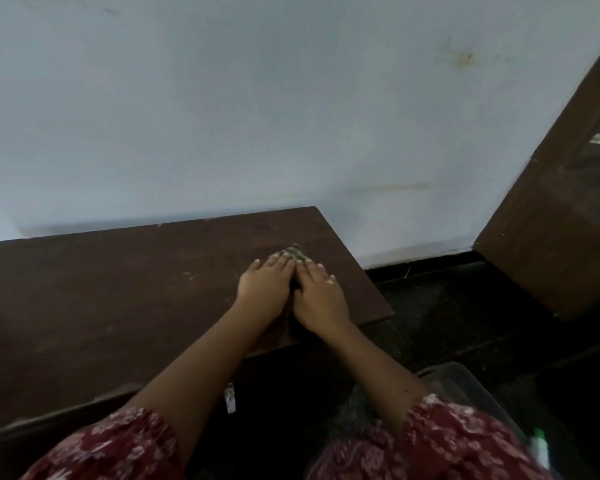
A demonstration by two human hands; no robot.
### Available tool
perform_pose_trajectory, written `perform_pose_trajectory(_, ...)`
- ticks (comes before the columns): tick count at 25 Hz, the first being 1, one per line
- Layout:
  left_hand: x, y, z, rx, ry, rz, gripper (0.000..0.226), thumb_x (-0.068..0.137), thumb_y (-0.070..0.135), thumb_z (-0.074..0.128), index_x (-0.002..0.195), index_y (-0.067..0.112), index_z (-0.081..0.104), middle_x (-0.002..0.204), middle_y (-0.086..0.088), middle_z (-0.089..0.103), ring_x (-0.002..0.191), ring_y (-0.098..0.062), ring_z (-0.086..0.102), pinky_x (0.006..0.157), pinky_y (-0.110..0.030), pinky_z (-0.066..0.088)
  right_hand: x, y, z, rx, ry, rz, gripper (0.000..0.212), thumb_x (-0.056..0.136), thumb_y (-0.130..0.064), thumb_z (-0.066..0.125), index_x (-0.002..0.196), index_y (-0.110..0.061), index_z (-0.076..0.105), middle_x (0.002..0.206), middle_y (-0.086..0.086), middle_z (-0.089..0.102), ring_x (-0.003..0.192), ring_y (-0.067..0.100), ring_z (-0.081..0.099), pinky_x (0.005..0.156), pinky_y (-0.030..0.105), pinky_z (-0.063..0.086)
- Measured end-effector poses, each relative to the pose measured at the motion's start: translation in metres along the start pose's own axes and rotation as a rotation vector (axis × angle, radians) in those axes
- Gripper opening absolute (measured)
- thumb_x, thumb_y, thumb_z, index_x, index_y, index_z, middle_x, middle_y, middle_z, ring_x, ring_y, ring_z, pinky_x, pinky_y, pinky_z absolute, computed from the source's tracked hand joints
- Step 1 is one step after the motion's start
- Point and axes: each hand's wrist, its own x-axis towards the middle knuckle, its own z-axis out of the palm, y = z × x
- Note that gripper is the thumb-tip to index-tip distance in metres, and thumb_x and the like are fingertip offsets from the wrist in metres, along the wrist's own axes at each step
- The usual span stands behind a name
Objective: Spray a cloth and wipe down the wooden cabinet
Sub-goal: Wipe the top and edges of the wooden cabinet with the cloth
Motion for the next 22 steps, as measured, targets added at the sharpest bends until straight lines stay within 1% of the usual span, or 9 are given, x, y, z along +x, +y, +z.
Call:
perform_pose_trajectory(3, -0.045, -0.03, -0.001, 0.037, 0.01, -0.098, 0.053, 0.099, 0.016, 0.025, 0.15, 0.018, 0.011, 0.161, 0.004, 0.008, 0.148, -0.009, 0.007, 0.12, -0.034, 0.011, -0.019, -0.039, 0.017, 0.0, -0.021, -0.123, 0.054, 0.095, -0.021, 0.036, 0.146, -0.012, 0.023, 0.156, 0.008, 0.023, 0.144, 0.028, 0.017, 0.117, 0.043, 0.013)
perform_pose_trajectory(5, -0.071, -0.047, 0.0, 0.024, -0.032, -0.139, 0.056, 0.098, 0.018, 0.028, 0.15, 0.018, 0.008, 0.161, 0.004, 0.004, 0.148, -0.009, 0.004, 0.12, -0.036, 0.01, -0.032, -0.05, 0.022, -0.034, -0.07, -0.225, 0.055, 0.095, -0.02, 0.037, 0.147, -0.011, 0.02, 0.156, 0.009, 0.02, 0.145, 0.029, 0.015, 0.117, 0.044, 0.012)
perform_pose_trajectory(7, -0.09, -0.051, 0.003, -0.002, -0.092, -0.147, 0.058, 0.098, 0.019, 0.03, 0.15, 0.017, 0.004, 0.161, 0.002, -0.001, 0.149, -0.011, 0.0, 0.12, -0.039, 0.009, -0.042, -0.046, 0.019, -0.087, -0.149, -0.314, 0.056, 0.097, -0.019, 0.036, 0.148, -0.012, 0.016, 0.158, 0.008, 0.016, 0.146, 0.028, 0.012, 0.117, 0.044, 0.012)
perform_pose_trajectory(10, -0.093, -0.031, 0.008, -0.057, -0.082, -0.122, 0.057, 0.099, 0.02, 0.03, 0.15, 0.016, 0.006, 0.161, 0.001, -0.001, 0.149, -0.015, -0.001, 0.12, -0.041, 0.007, -0.049, -0.021, -0.003, -0.148, -0.262, -0.405, 0.057, 0.098, -0.02, 0.036, 0.149, -0.013, 0.011, 0.159, 0.007, 0.01, 0.147, 0.026, 0.009, 0.118, 0.039, 0.014)
perform_pose_trajectory(13, -0.073, 0.006, 0.014, -0.094, -0.04, -0.066, 0.054, 0.1, 0.019, 0.027, 0.15, 0.015, 0.009, 0.161, 0.0, 0.002, 0.149, -0.016, -0.001, 0.12, -0.041, 0.007, -0.049, 0.02, -0.019, -0.168, -0.245, -0.37, 0.057, 0.097, -0.019, 0.037, 0.149, -0.014, 0.012, 0.159, 0.005, 0.011, 0.147, 0.024, 0.01, 0.117, 0.034, 0.014)
perform_pose_trajectory(15, -0.056, 0.03, 0.018, -0.105, -0.032, -0.044, 0.053, 0.1, 0.019, 0.026, 0.15, 0.015, 0.01, 0.161, -0.001, 0.004, 0.149, -0.017, 0.0, 0.12, -0.041, 0.006, -0.045, 0.047, -0.022, -0.163, -0.193, -0.32, 0.057, 0.096, -0.018, 0.038, 0.148, -0.015, 0.015, 0.159, 0.005, 0.014, 0.147, 0.026, 0.011, 0.12, 0.035, 0.014)
perform_pose_trajectory(17, -0.044, 0.044, 0.017, -0.065, -0.022, -0.054, 0.051, 0.1, 0.021, 0.025, 0.15, 0.013, 0.012, 0.161, -0.003, 0.008, 0.149, -0.019, 0.003, 0.12, -0.042, 0.004, -0.036, 0.063, -0.025, -0.128, -0.205, -0.266, 0.057, 0.096, -0.019, 0.041, 0.148, -0.016, 0.017, 0.159, 0.004, 0.015, 0.146, 0.029, 0.01, 0.12, 0.039, 0.012)
perform_pose_trajectory(19, -0.039, 0.045, 0.013, -0.003, -0.005, -0.074, 0.051, 0.101, 0.023, 0.023, 0.149, 0.012, 0.013, 0.16, -0.004, 0.011, 0.149, -0.019, 0.006, 0.12, -0.043, 0.001, -0.027, 0.062, -0.025, -0.101, -0.213, -0.23, 0.057, 0.096, -0.021, 0.043, 0.148, -0.018, 0.017, 0.159, 0.001, 0.014, 0.147, 0.029, 0.007, 0.12, 0.042, 0.011)
perform_pose_trajectory(22, -0.044, 0.031, 0.013, 0.064, 0.016, -0.09, 0.051, 0.101, 0.024, 0.021, 0.149, 0.011, 0.012, 0.16, -0.006, 0.013, 0.148, -0.022, 0.007, 0.12, -0.043, -0.001, -0.021, 0.044, -0.018, -0.064, -0.18, -0.228, 0.055, 0.097, -0.02, 0.041, 0.147, -0.016, 0.019, 0.159, 0.002, 0.015, 0.147, 0.023, 0.007, 0.118, 0.038, 0.009)
